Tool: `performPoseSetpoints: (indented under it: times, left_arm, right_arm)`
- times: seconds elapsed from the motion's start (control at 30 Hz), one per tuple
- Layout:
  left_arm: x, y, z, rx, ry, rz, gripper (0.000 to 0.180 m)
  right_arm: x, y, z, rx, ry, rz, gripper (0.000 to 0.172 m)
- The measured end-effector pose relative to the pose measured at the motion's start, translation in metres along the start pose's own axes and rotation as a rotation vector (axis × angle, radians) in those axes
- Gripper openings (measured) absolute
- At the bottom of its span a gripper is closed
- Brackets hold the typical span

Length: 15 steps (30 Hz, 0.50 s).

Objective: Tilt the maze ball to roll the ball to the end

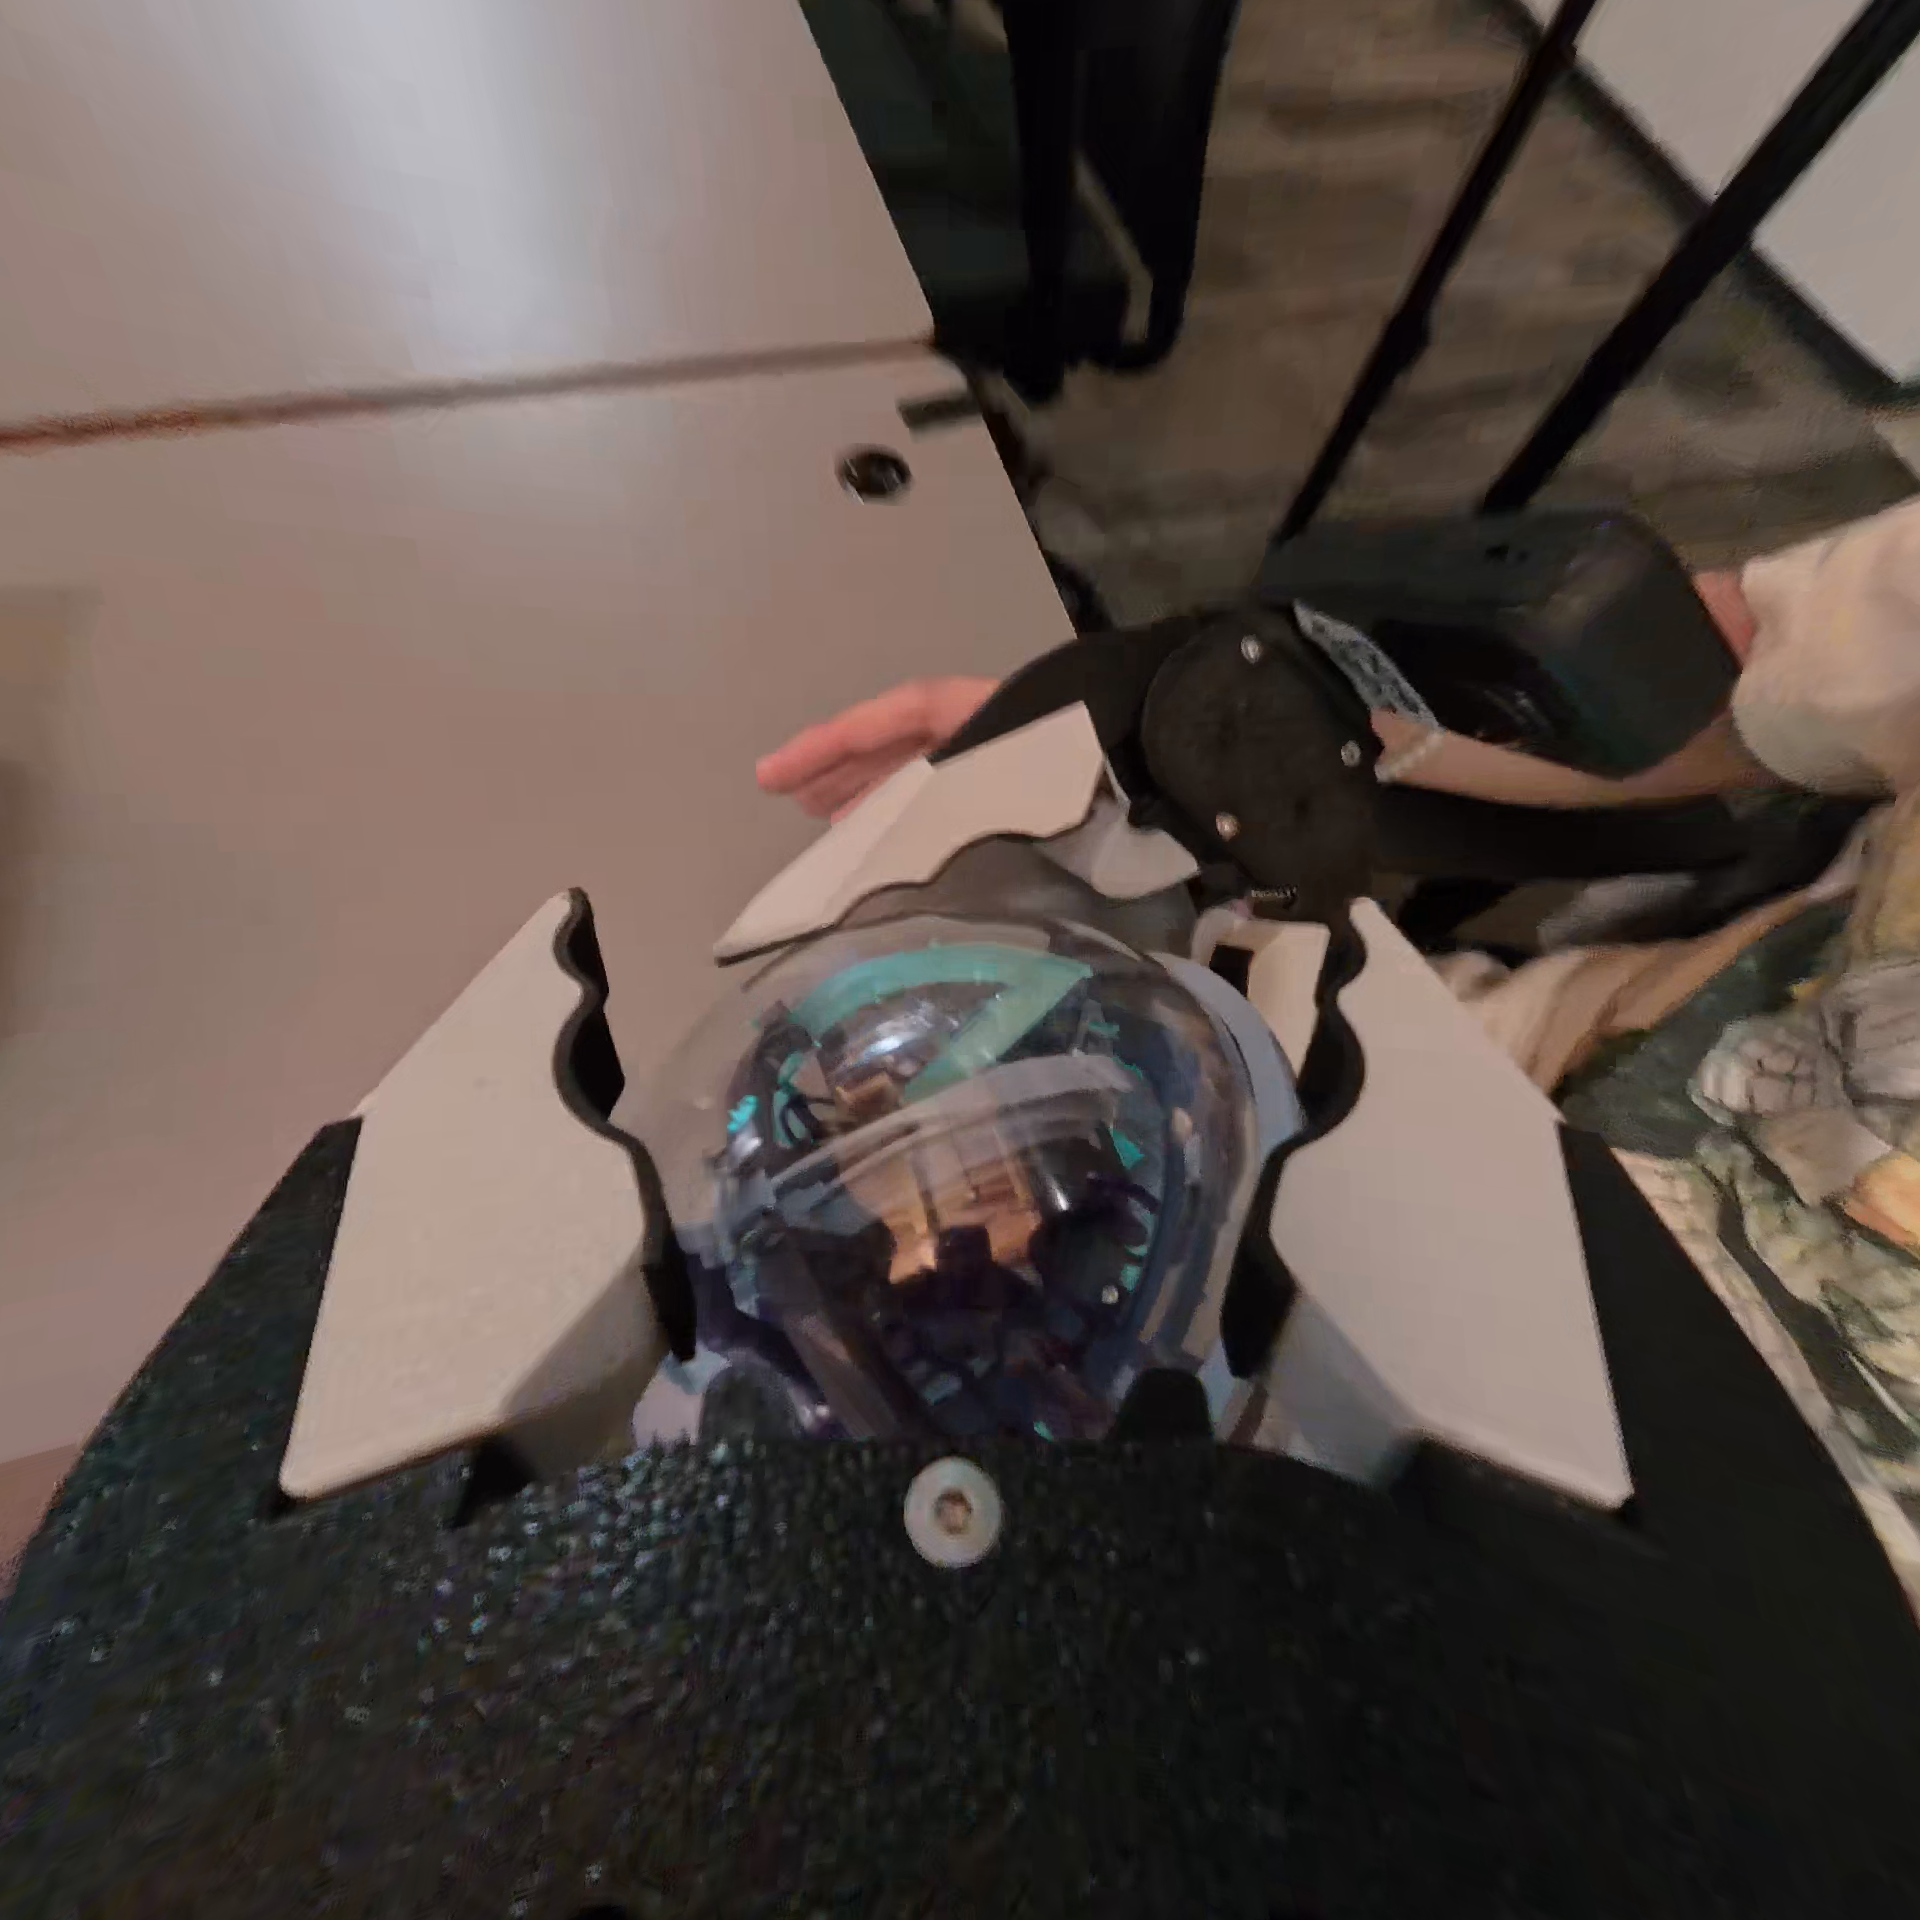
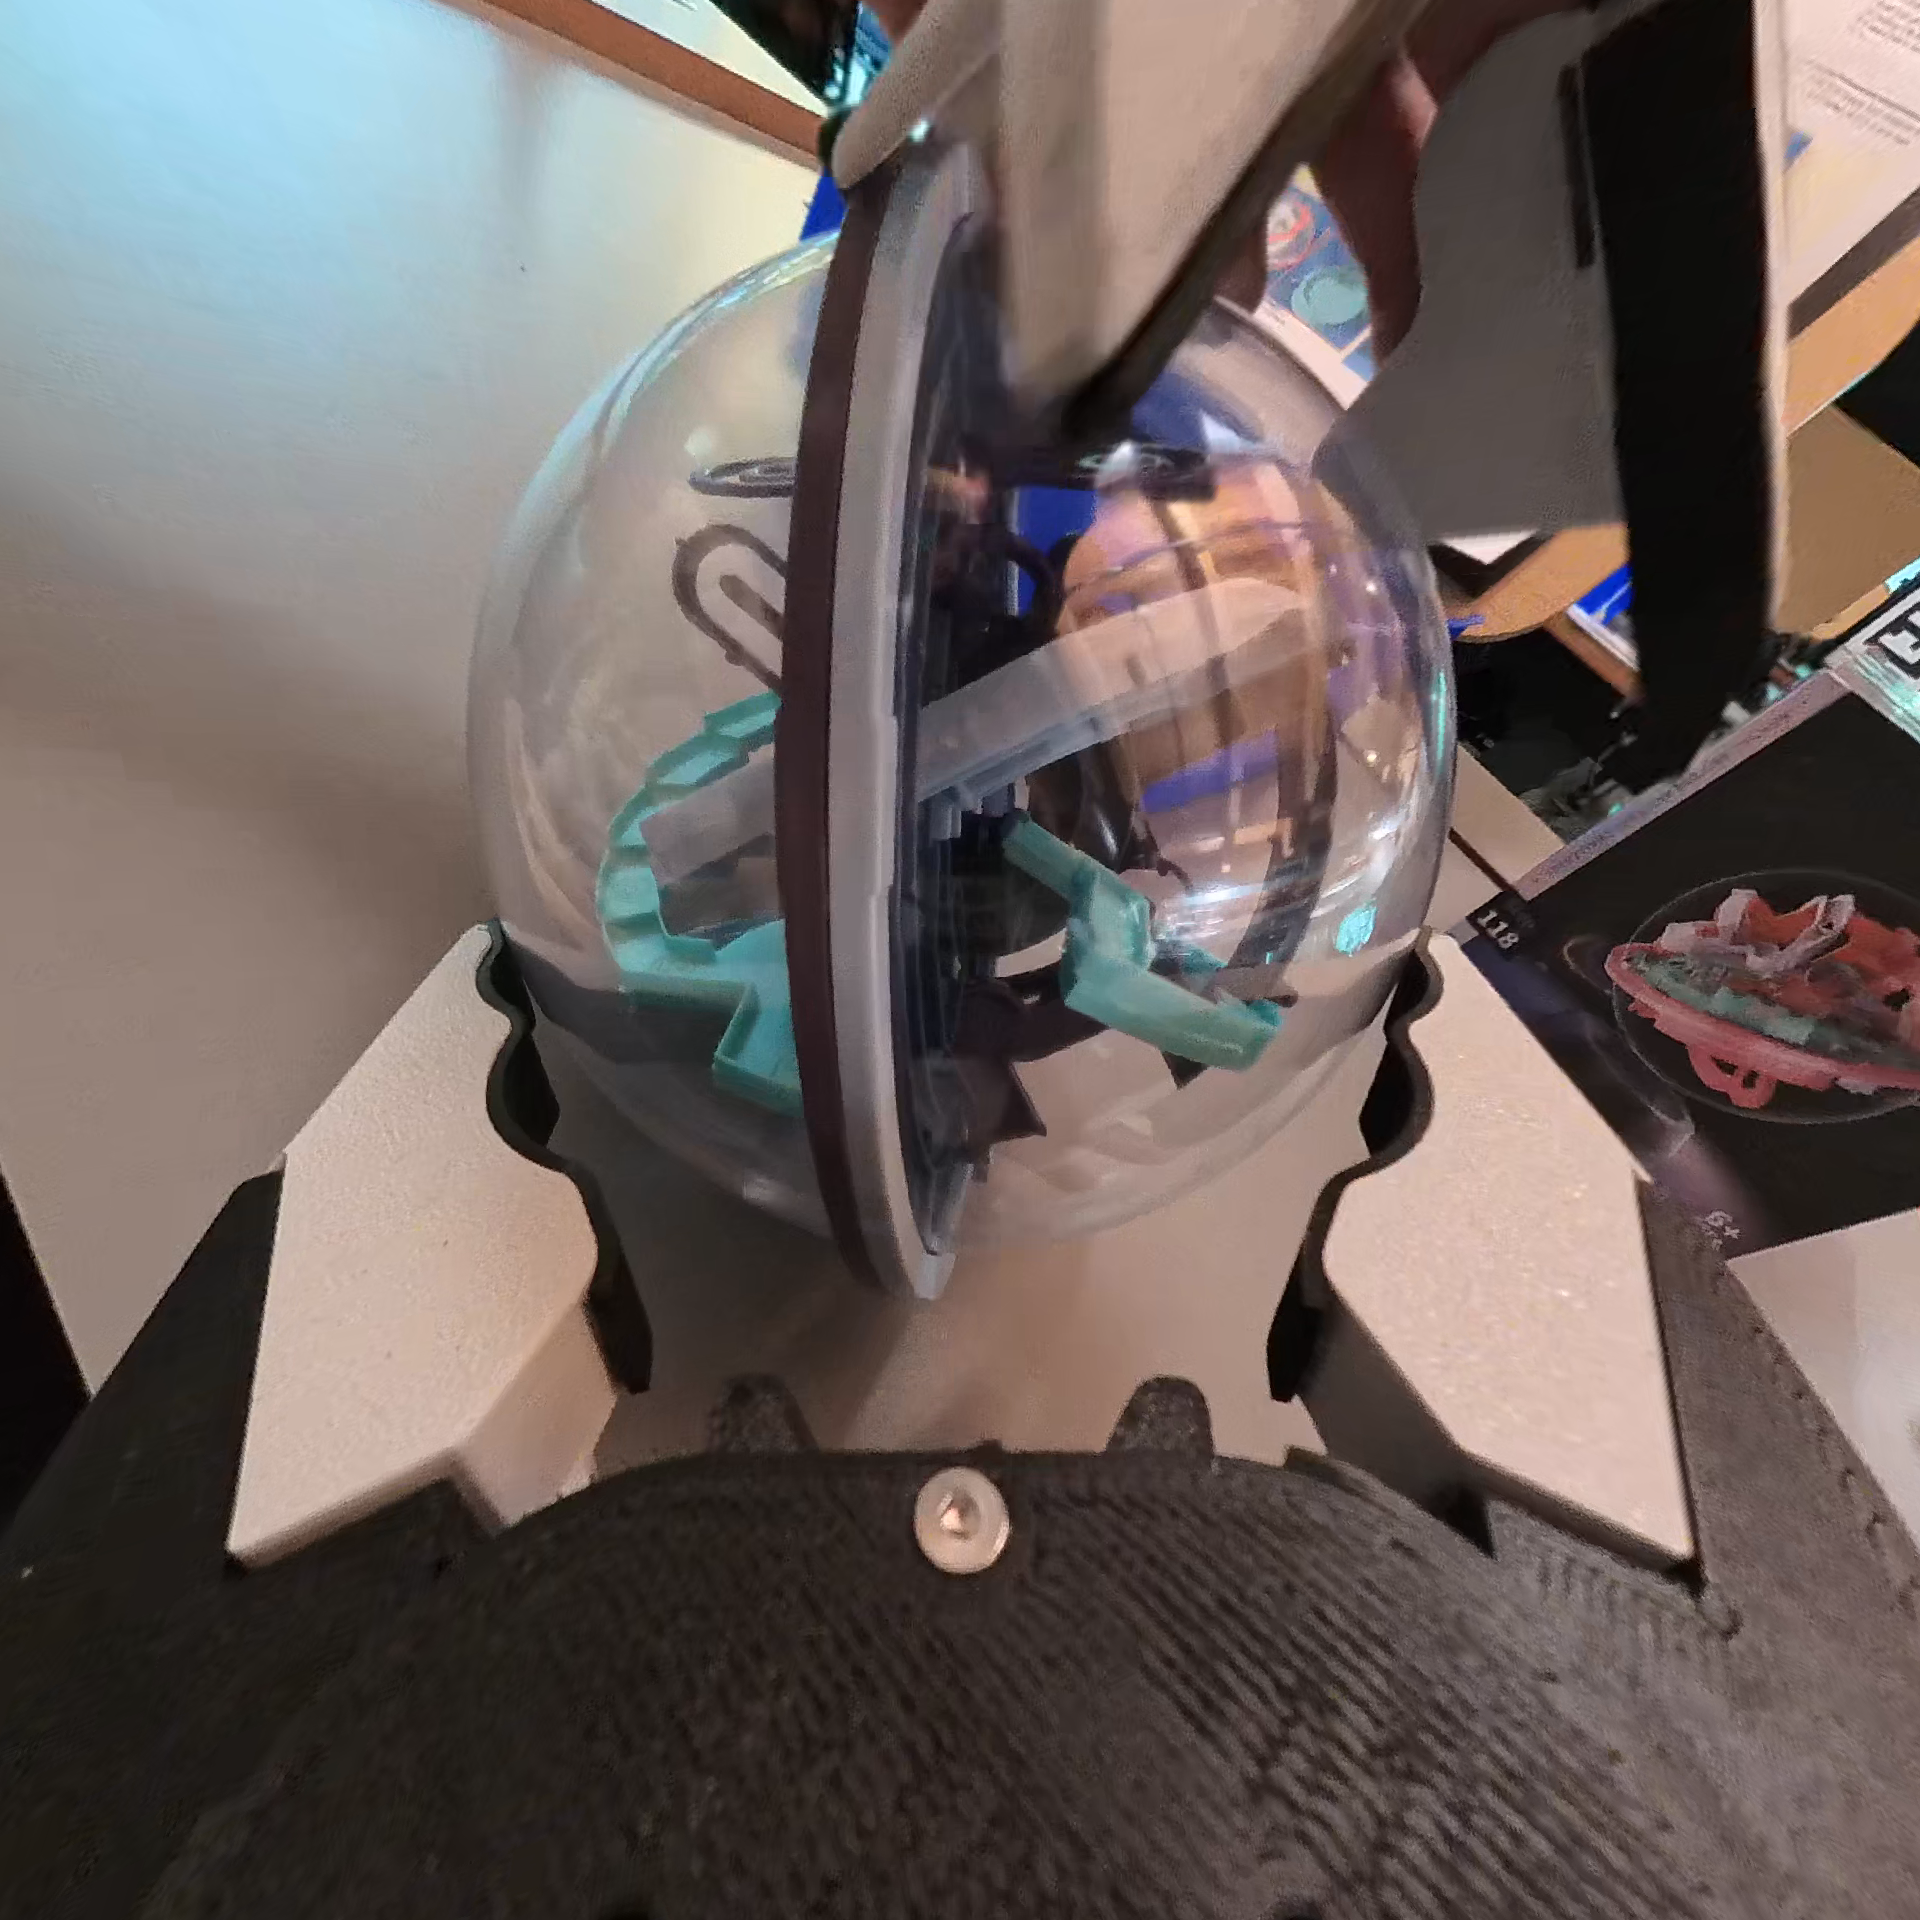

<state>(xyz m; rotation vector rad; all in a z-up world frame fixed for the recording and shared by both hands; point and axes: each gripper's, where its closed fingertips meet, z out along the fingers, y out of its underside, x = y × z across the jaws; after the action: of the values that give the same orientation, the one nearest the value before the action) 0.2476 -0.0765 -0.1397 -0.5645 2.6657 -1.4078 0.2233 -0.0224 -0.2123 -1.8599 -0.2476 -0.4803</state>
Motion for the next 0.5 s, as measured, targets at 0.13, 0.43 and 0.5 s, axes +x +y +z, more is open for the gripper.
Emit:
performPoseSetpoints:
  times: [0.13,0.43,0.5]
  left_arm:
    - [-0.008,-0.024,-0.032,0.313,-0.128,0.069,0.122]
    - [-0.018,0.008,-0.082,0.491,-0.284,0.015,0.125]
    - [-0.021,0.018,-0.093,0.532,-0.33,-0.01,0.128]
  right_arm:
    - [0.0,-0.001,0.0,-0.003,0.007,-0.002,0.155]
    - [0.0,-0.003,0.0,0.004,0.009,0.008,0.153]
    - [-0.001,-0.003,0.0,0.003,0.008,0.008,0.153]
